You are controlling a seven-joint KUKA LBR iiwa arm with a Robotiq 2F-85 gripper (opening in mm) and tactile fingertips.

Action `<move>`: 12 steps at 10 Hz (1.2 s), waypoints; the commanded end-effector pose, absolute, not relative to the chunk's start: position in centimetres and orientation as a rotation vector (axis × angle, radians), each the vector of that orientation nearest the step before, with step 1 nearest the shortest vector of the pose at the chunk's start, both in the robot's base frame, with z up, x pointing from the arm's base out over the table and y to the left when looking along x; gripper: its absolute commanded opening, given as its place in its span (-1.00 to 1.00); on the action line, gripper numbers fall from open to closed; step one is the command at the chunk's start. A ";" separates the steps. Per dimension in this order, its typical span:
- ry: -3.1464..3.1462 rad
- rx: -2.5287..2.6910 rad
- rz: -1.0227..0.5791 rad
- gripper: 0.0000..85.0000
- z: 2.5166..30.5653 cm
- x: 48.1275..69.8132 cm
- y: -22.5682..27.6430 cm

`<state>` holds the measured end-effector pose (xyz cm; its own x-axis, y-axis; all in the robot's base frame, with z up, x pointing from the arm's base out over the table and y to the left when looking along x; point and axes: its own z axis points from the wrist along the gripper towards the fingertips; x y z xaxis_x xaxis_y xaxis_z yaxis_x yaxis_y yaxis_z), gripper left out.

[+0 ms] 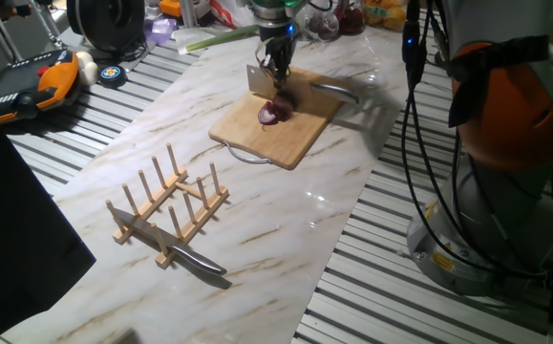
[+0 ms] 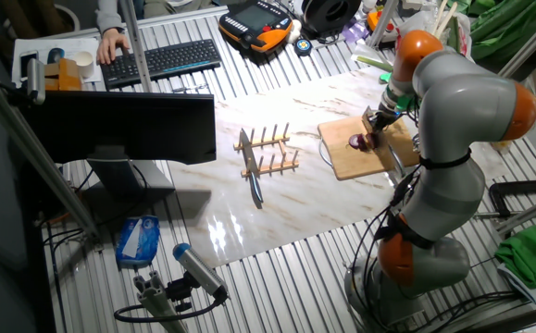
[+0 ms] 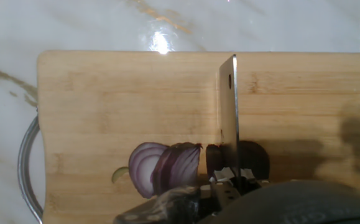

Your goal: Chop the onions

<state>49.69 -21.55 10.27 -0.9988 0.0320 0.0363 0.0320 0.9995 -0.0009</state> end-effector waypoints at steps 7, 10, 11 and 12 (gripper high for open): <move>-3.102 -0.072 -0.018 -0.98 10.2 50.1 -19.9; -3.104 -0.063 -0.015 -0.98 11.2 49.8 -20.0; -3.098 -0.049 -0.013 -0.98 11.8 49.7 -20.2; -3.094 -0.030 -0.006 -0.98 12.5 49.5 -20.6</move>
